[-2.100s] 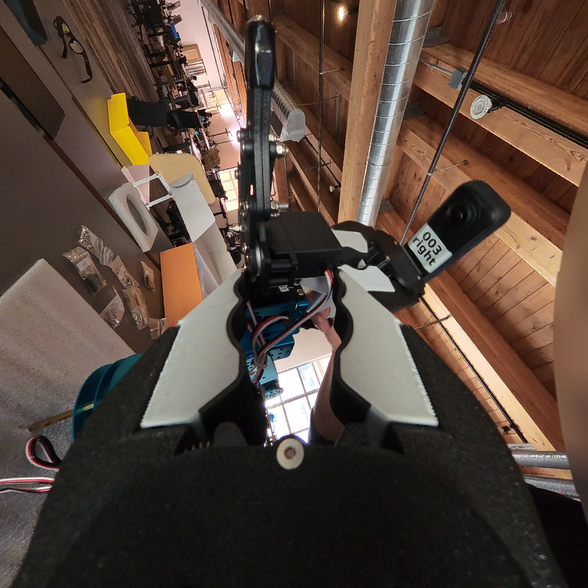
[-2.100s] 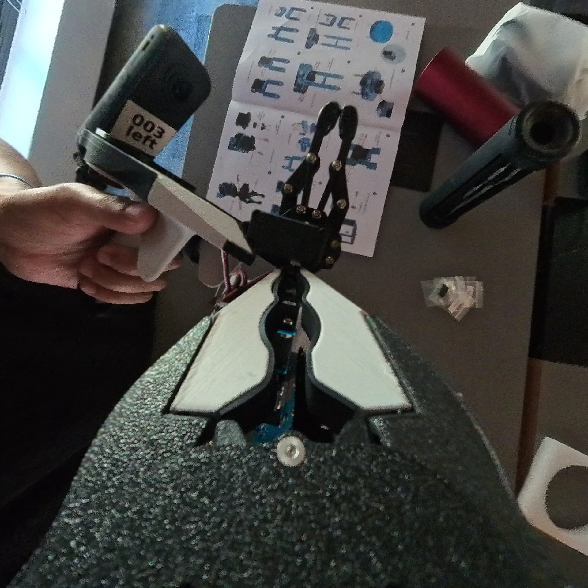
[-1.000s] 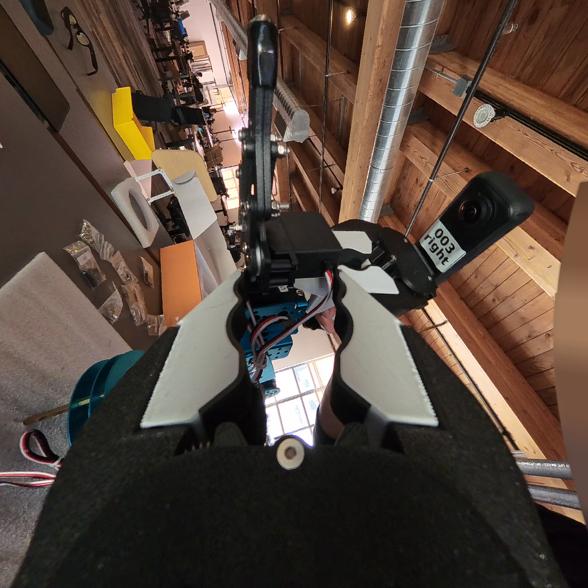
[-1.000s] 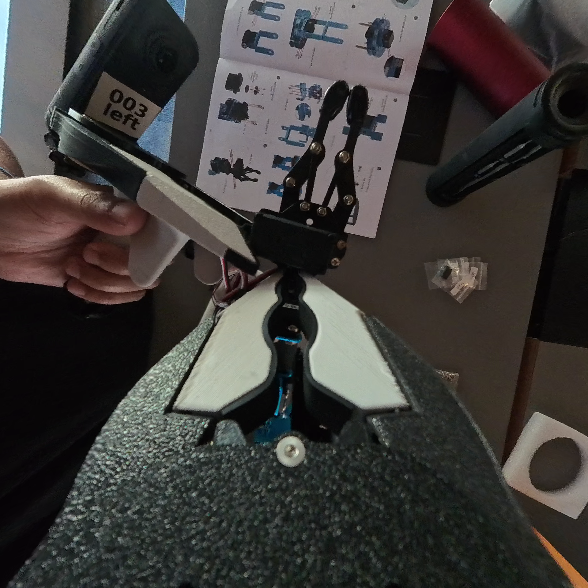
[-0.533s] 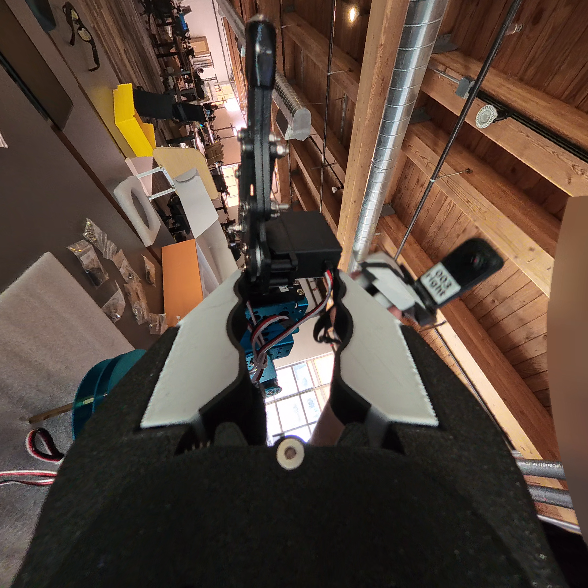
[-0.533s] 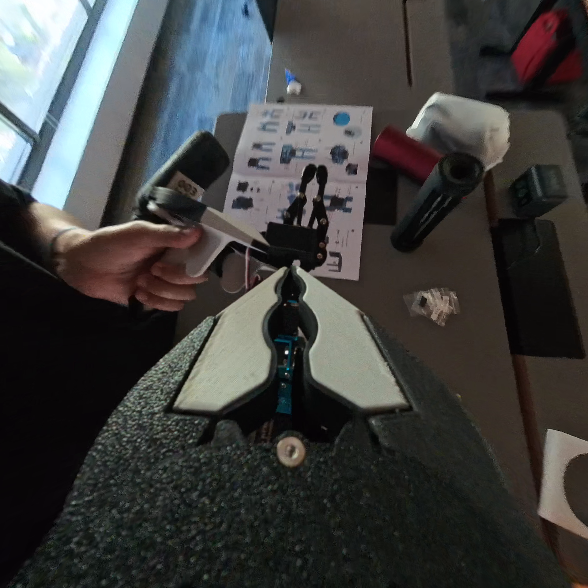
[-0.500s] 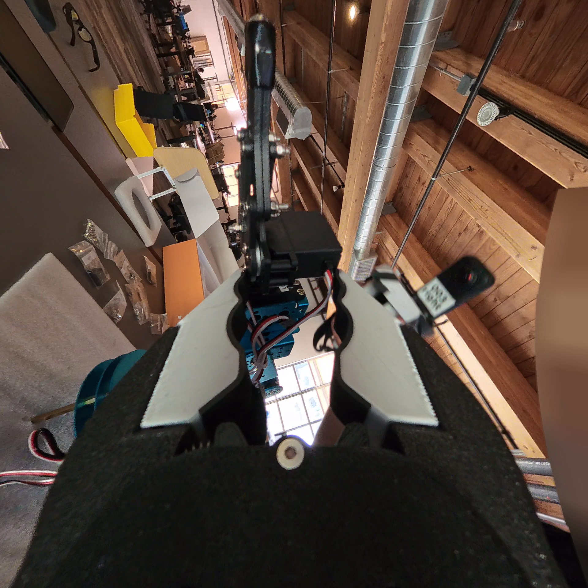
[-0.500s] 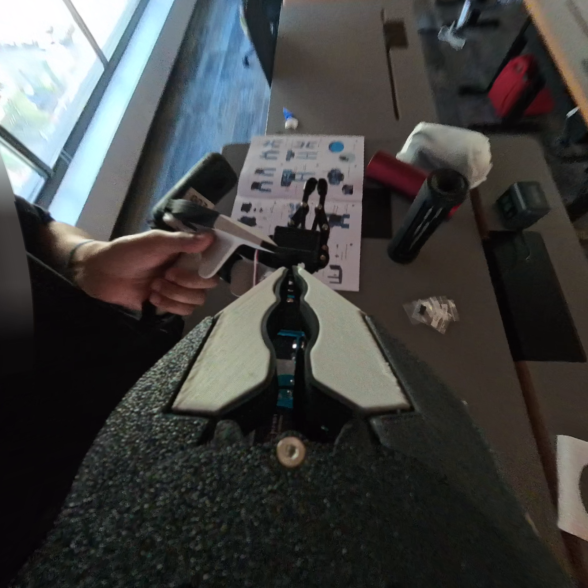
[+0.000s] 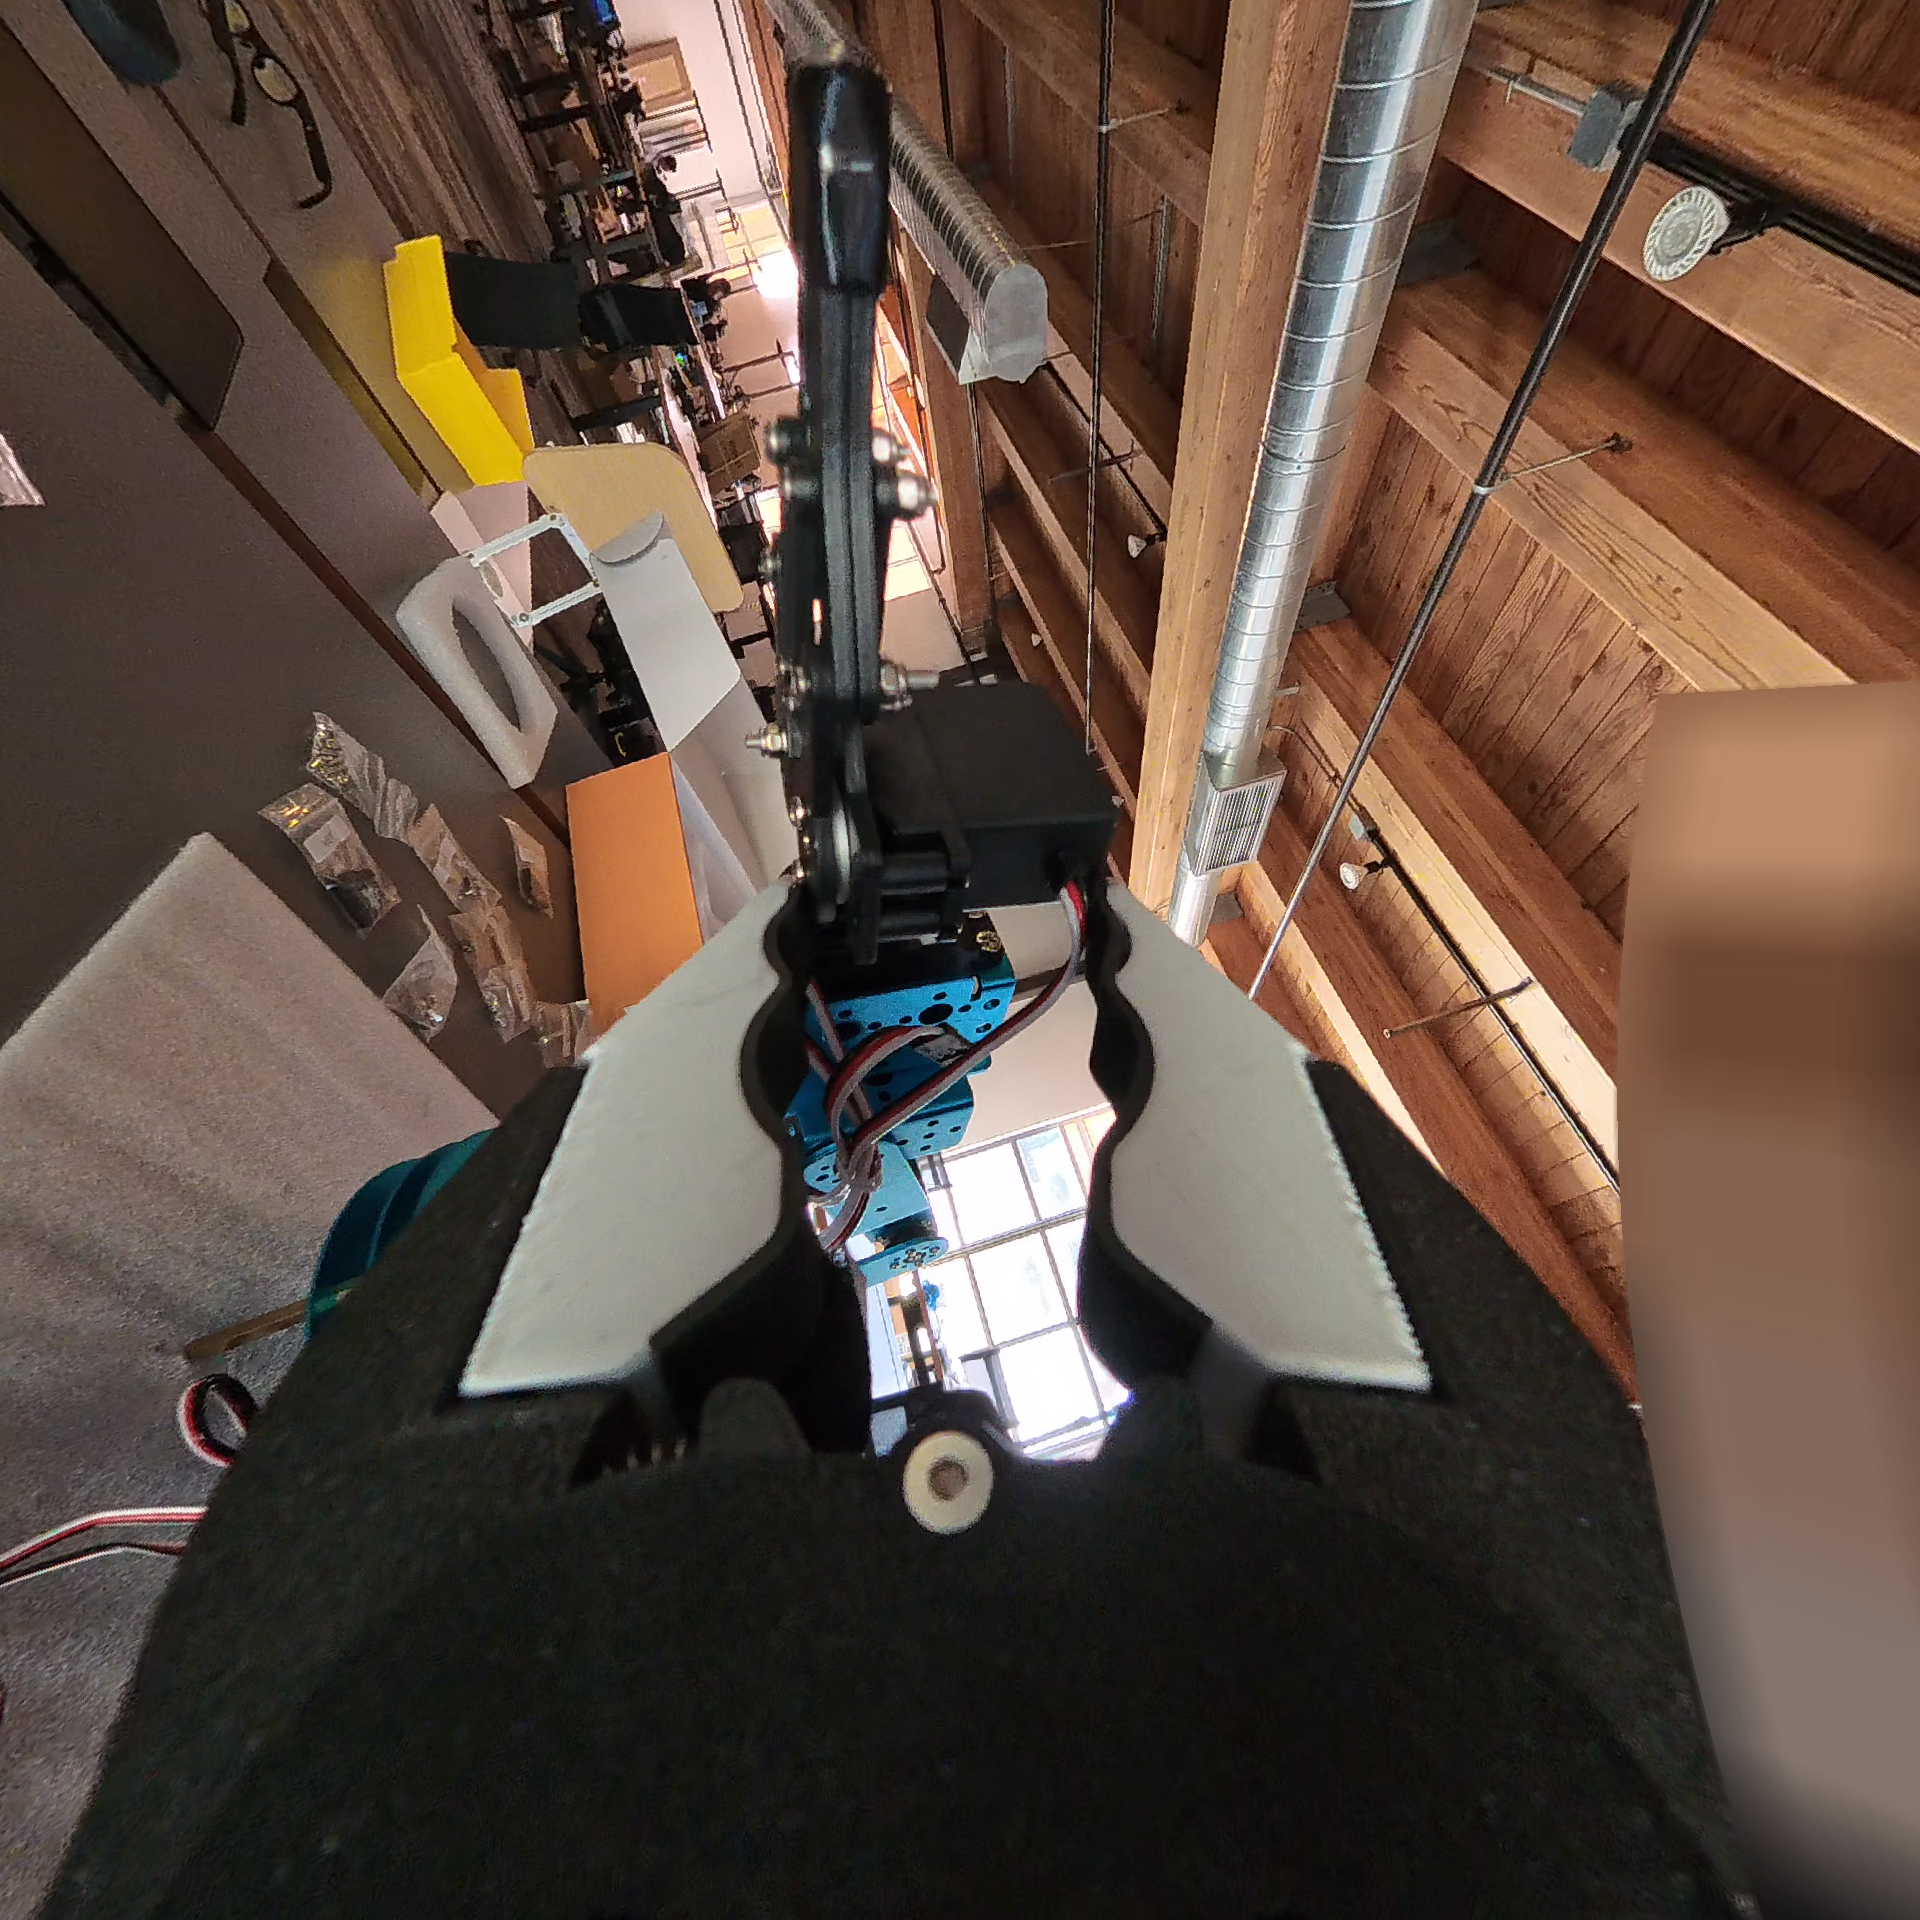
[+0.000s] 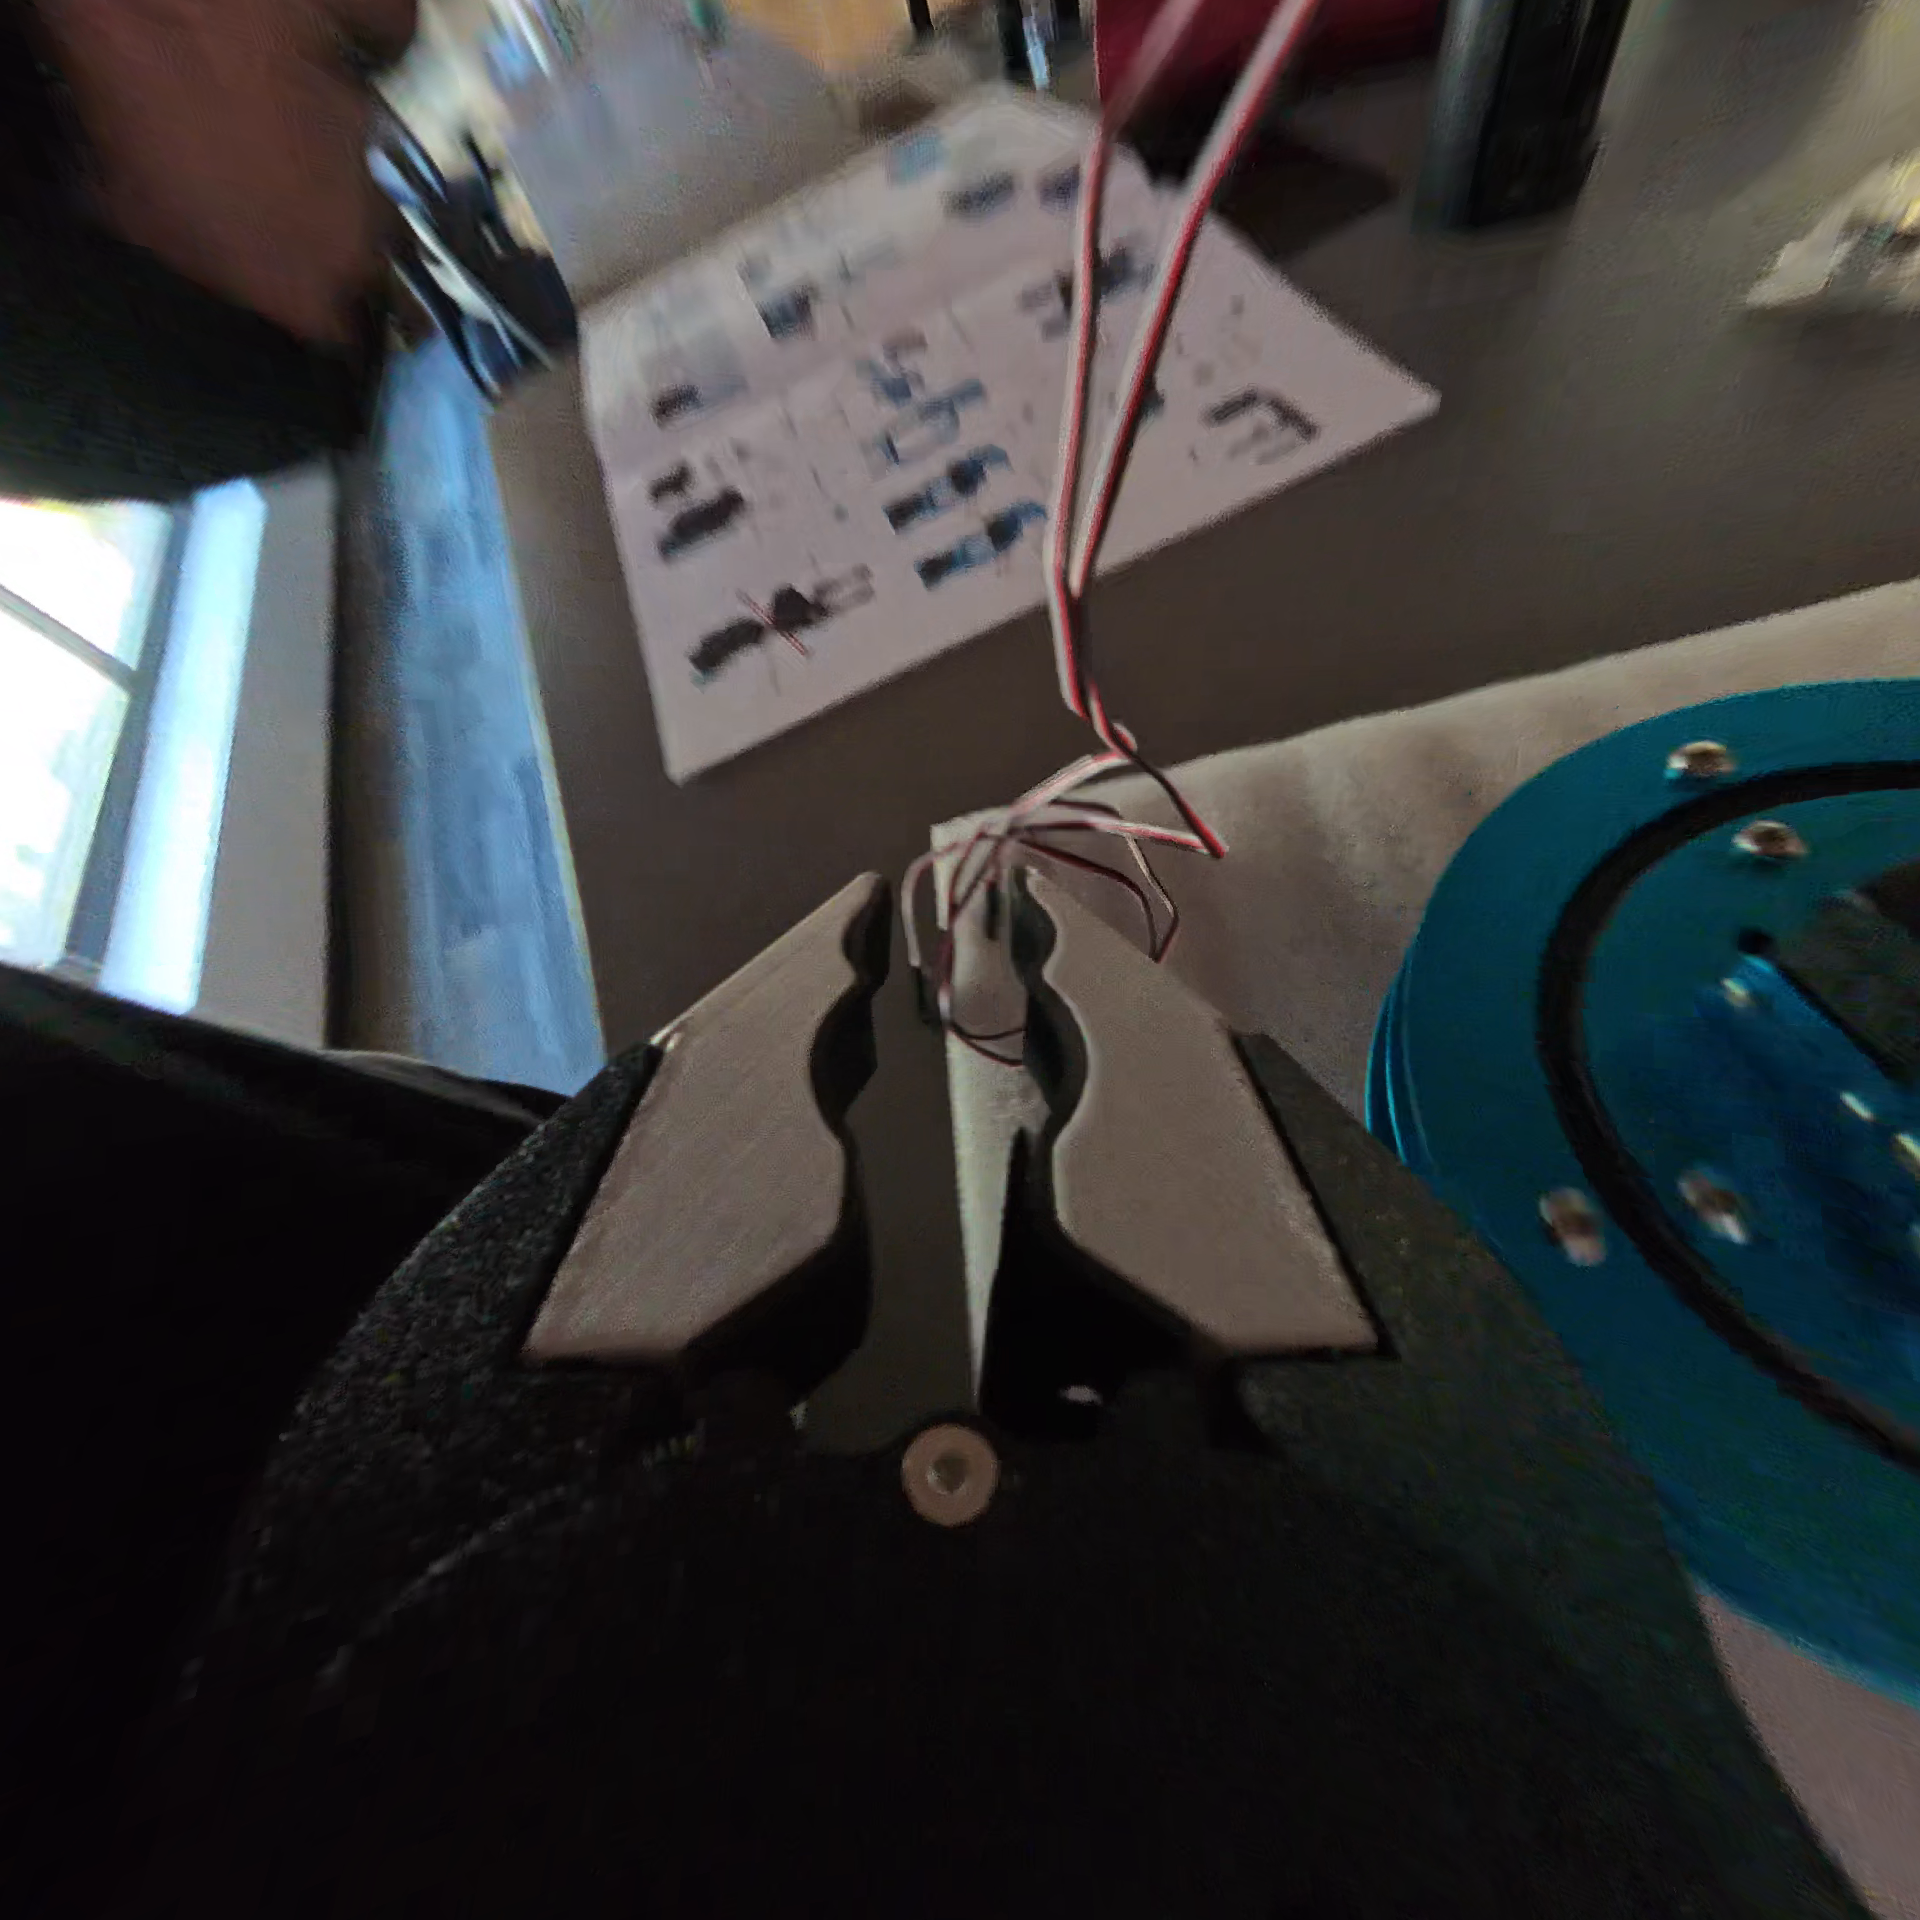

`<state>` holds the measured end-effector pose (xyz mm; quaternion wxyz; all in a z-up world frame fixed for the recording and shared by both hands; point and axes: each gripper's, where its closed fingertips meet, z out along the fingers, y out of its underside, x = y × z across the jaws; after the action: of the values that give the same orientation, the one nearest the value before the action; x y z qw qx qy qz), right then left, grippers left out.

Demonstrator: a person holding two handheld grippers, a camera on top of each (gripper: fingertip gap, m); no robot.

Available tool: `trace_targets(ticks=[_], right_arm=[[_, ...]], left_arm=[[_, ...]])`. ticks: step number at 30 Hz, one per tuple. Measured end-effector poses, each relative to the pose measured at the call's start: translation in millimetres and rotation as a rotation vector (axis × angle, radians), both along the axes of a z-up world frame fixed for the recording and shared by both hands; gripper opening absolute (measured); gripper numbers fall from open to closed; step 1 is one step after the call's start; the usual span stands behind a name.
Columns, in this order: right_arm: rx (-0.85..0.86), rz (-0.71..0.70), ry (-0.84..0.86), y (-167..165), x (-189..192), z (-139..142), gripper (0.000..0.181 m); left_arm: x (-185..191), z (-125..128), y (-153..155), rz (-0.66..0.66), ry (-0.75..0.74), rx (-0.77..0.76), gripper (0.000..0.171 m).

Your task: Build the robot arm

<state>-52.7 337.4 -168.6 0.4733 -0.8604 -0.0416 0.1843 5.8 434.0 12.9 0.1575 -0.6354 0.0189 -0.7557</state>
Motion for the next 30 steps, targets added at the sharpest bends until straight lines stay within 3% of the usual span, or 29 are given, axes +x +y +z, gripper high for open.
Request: trace_targets(ticks=[3,8,13,16,24,30], right_arm=[[-0.128,-0.014,-0.078,19.9,1.8,-35.9,0.017],[-0.251,0.014,-0.116,30.0,-7.5,-57.6,0.019],[-0.202,0.074,-0.144,51.0,-20.6,-47.1,0.019],[-0.214,0.069,-0.202,60.8,-18.1,-54.4,0.024],[-0.198,0.079,-0.124,50.1,-14.6,-42.6,0.015],[-0.234,0.053,-0.171,52.5,-9.6,-55.8,0.011]], left_arm=[[0.1,0.1,-0.5,-0.008,0.005,0.007,0.052],[0.9,0.7,-0.7,-0.017,0.004,0.009,0.052],[1.0,0.1,1.0,-0.018,-0.003,0.002,0.052],[1.4,-0.3,2.2,-0.019,-0.007,0.001,0.052],[1.5,-2.0,6.3,-0.022,-0.016,-0.010,0.052],[1.2,-1.4,4.6,-0.032,-0.014,-0.006,0.052]])
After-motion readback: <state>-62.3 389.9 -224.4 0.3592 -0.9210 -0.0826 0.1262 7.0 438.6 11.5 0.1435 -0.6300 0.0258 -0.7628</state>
